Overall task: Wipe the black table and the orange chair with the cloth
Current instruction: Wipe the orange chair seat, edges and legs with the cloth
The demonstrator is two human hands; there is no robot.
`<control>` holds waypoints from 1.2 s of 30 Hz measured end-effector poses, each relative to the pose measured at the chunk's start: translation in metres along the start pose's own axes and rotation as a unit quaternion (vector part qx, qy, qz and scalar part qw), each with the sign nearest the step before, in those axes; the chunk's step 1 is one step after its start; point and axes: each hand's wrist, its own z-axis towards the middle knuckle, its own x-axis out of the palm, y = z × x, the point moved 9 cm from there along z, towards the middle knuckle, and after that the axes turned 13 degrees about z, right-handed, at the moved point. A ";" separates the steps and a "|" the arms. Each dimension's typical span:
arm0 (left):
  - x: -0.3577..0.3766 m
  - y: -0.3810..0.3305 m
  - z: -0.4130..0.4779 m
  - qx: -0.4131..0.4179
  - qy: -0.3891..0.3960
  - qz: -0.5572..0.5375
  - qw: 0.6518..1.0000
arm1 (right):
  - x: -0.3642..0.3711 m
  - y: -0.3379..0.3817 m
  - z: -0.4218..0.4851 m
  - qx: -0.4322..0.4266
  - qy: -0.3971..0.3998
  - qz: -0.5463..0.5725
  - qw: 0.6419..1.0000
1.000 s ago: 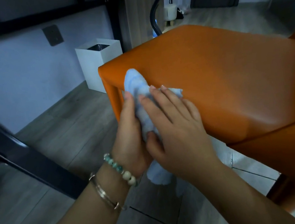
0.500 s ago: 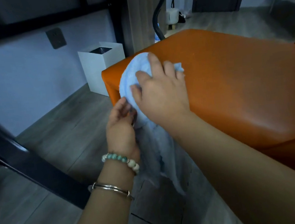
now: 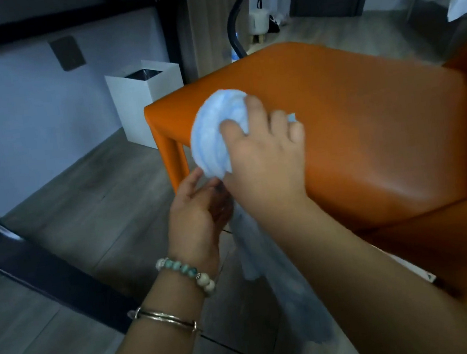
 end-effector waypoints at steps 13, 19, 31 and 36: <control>-0.016 -0.010 0.030 -0.097 0.082 -0.070 0.989 | 0.043 0.040 -0.040 -0.123 -0.007 0.334 0.934; -0.033 -0.035 0.037 0.033 -0.037 -0.145 0.988 | 0.040 0.032 -0.043 -0.081 0.027 0.434 0.897; 0.050 -0.028 -0.017 0.456 -0.032 0.436 0.775 | 0.011 -0.050 -0.122 -0.062 -0.091 0.404 0.908; 0.023 -0.070 0.039 0.335 -0.153 0.455 0.811 | 0.016 -0.061 -0.127 -0.056 -0.054 0.405 0.911</control>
